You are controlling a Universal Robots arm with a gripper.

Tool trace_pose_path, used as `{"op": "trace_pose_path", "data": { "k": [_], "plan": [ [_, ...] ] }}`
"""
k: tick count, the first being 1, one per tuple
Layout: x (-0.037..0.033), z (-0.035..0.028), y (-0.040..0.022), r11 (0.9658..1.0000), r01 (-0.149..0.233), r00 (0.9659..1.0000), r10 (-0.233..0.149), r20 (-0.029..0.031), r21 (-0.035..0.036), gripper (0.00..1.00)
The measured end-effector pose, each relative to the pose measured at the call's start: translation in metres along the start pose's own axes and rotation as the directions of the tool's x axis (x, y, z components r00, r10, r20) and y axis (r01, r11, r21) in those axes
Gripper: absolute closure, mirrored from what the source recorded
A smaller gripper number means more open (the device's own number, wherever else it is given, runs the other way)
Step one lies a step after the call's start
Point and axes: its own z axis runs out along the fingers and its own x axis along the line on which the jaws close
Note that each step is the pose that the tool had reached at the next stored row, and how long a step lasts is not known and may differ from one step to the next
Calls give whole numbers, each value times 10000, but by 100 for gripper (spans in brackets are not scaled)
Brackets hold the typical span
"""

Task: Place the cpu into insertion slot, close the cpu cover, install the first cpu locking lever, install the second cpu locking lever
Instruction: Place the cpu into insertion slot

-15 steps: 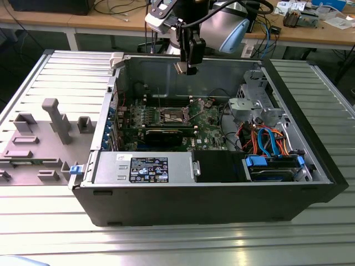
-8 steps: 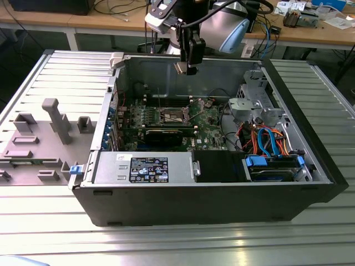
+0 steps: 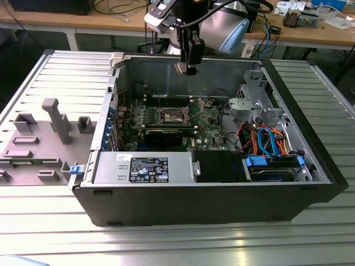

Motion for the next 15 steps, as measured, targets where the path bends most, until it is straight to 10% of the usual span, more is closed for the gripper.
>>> {"op": "trace_pose_path", "data": {
  "k": [15],
  "plan": [
    [0, 2, 0, 10000, -99, 10000, 99, 8, -3, 45]
  ]
}}
